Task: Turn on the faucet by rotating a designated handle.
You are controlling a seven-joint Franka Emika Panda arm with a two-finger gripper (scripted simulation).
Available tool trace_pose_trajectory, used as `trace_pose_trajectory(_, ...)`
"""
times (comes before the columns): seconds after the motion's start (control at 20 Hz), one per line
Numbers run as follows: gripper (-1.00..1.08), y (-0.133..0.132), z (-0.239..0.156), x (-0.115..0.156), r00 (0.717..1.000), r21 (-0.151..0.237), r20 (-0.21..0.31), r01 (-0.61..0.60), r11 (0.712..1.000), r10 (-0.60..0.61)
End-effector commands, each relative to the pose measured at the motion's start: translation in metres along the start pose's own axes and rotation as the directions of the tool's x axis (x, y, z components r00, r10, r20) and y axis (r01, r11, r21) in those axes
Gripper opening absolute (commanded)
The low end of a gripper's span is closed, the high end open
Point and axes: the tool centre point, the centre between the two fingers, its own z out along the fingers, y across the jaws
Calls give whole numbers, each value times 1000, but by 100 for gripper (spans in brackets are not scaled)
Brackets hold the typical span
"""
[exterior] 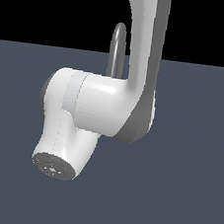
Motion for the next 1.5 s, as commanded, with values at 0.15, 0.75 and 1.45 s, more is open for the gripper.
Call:
trace_pose_trajectory(0.15,-100,-6,0,-6,1000,5,-5,0,1000,0)
trace_pose_trajectory(0.75,-100,-46,-1,-43,1000,3,28,-3,1000,3)
trace_pose_trajectory(1.45,-100,-77,-1,-24,1000,5,23,-7,1000,7)
